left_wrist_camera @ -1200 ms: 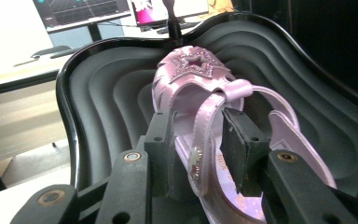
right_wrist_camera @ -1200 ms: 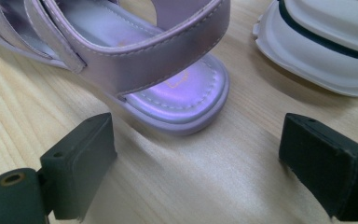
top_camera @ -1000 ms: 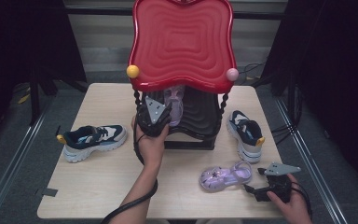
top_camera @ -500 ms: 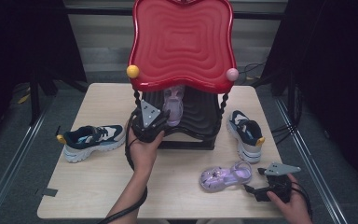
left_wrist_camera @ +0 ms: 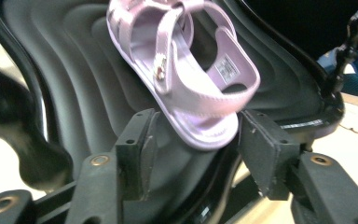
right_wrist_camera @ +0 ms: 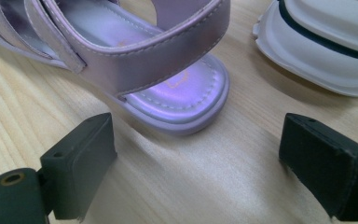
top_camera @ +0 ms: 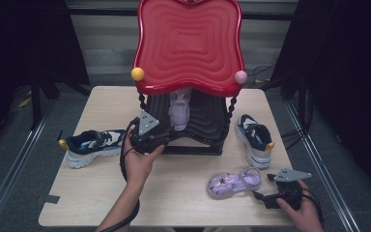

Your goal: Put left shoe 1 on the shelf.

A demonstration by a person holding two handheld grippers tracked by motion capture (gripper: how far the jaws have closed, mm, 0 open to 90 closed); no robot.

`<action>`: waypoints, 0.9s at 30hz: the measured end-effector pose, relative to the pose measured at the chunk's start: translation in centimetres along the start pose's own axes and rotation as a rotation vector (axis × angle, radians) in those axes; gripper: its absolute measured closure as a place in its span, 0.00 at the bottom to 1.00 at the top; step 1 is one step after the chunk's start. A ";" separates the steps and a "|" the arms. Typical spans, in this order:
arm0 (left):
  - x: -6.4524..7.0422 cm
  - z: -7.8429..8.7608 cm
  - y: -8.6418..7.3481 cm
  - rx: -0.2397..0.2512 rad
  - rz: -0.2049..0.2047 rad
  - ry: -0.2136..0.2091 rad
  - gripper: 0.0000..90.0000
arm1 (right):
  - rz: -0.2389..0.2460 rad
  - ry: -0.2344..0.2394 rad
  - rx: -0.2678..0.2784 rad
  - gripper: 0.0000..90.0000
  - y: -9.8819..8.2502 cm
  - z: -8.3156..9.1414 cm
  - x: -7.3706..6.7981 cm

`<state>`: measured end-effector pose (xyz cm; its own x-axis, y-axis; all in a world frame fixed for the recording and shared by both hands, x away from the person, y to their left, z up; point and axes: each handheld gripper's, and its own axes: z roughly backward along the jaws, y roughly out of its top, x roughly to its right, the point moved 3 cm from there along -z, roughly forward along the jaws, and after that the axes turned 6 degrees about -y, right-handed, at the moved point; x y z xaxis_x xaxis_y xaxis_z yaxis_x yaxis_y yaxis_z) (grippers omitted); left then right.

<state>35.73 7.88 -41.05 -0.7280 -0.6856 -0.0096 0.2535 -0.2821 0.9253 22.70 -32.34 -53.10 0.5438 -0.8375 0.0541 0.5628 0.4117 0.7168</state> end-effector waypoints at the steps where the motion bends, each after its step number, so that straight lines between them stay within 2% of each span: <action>1: 0.0 0.0 -0.2 -0.004 0.010 -0.012 0.50 | 0.000 0.000 0.000 0.11 0.0 0.0 0.0; 7: -0.1 0.5 -1.0 -0.032 0.025 -0.048 0.42 | 0.000 0.000 0.000 0.11 0.0 0.0 0.0; 15: -0.2 1.2 -1.7 -0.039 0.041 -0.085 0.34 | 0.000 0.001 0.000 0.11 0.0 0.0 0.0; 27: -0.4 2.0 -3.7 -0.088 0.044 -0.142 0.29 | 0.000 0.000 0.001 0.11 0.0 0.0 0.0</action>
<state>33.85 10.52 -43.70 -0.7962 -0.5983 0.0895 0.3371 -0.3158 0.8869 22.70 -32.34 -53.10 0.5440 -0.8373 0.0537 0.5625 0.4114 0.7172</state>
